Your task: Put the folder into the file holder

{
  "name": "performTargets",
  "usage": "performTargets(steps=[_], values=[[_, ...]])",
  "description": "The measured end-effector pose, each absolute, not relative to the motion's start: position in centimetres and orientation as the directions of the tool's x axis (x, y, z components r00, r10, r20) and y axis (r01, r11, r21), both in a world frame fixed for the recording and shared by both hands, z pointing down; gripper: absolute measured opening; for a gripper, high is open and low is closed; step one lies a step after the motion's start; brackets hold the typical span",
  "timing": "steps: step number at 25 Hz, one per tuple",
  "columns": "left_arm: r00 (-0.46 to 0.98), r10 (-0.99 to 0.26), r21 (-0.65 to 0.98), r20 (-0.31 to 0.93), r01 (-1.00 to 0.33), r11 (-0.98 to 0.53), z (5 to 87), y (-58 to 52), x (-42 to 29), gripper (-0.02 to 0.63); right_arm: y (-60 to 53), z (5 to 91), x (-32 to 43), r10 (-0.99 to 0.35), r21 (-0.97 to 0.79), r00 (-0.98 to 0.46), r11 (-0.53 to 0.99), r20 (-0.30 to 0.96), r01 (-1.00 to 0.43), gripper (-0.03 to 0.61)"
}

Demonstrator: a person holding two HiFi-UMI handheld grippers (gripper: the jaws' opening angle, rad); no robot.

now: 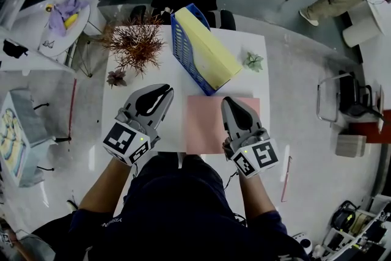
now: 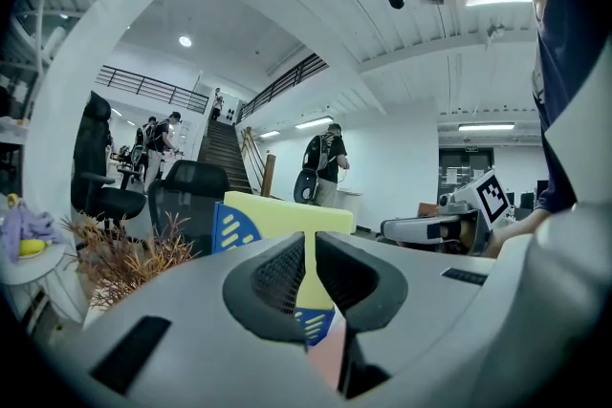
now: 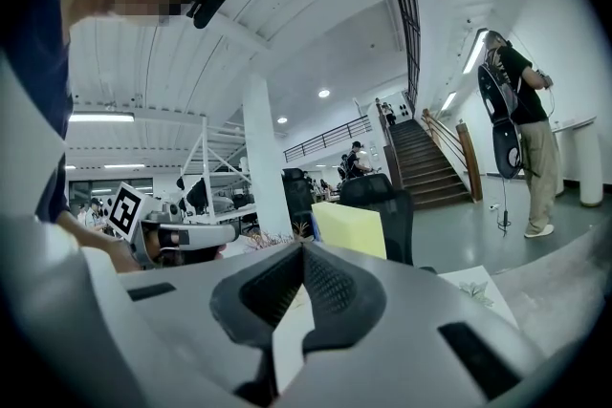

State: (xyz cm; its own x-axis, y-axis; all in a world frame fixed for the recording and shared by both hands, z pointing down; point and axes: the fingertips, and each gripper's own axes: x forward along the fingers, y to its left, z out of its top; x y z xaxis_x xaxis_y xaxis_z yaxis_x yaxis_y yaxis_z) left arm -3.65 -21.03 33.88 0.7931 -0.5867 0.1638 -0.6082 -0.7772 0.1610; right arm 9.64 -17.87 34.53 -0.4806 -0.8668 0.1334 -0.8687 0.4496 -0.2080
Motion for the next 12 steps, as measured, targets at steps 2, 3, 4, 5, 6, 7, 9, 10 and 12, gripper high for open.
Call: performTargets(steps=[2,3,4,5,6,7,9,10,12], values=[[0.793,-0.587,0.160,0.163,-0.608,-0.777,33.83,-21.03,-3.58,0.055,-17.88,34.47,9.66,-0.866,-0.208,-0.482,0.451,0.133,-0.868,0.005],[0.793,-0.588,0.159,0.162,-0.609,-0.777,33.80,-21.05,-3.54,0.055,-17.90,34.48,9.66,-0.866,-0.208,-0.483,0.452,0.133,-0.867,0.005],[0.793,-0.588,0.159,0.161,-0.609,-0.777,33.76,-21.09,-3.50,0.055,-17.94,34.50,9.66,-0.865,-0.209,-0.484,0.453,0.134,-0.867,0.005],[0.793,-0.588,0.159,0.161,-0.609,-0.777,33.74,-21.14,-3.48,0.055,-17.99,34.53,9.65,-0.864,-0.211,-0.485,0.453,0.135,-0.866,0.004],[0.793,-0.588,0.158,0.161,-0.609,-0.777,33.74,-21.20,-3.46,0.056,-18.04,34.58,9.64,-0.863,-0.211,-0.486,0.454,0.136,-0.866,0.005],[0.792,-0.588,0.158,0.161,-0.609,-0.777,33.75,-21.26,-3.43,0.055,-18.10,34.63,9.65,-0.863,-0.212,-0.487,0.455,0.137,-0.865,0.005],[0.792,-0.589,0.158,0.162,-0.610,-0.776,33.76,-21.35,-3.33,0.055,-18.21,34.70,9.75,-0.862,-0.212,-0.487,0.455,0.140,-0.865,0.004],[0.792,-0.589,0.158,0.162,-0.610,-0.777,33.75,-21.40,-3.26,0.055,-18.27,34.71,9.82,-0.862,-0.212,-0.487,0.454,0.141,-0.865,0.004],[0.792,-0.589,0.157,0.161,-0.610,-0.777,33.67,-21.50,-3.17,0.055,-18.40,34.69,9.93,-0.862,-0.212,-0.487,0.454,0.143,-0.865,0.003]])
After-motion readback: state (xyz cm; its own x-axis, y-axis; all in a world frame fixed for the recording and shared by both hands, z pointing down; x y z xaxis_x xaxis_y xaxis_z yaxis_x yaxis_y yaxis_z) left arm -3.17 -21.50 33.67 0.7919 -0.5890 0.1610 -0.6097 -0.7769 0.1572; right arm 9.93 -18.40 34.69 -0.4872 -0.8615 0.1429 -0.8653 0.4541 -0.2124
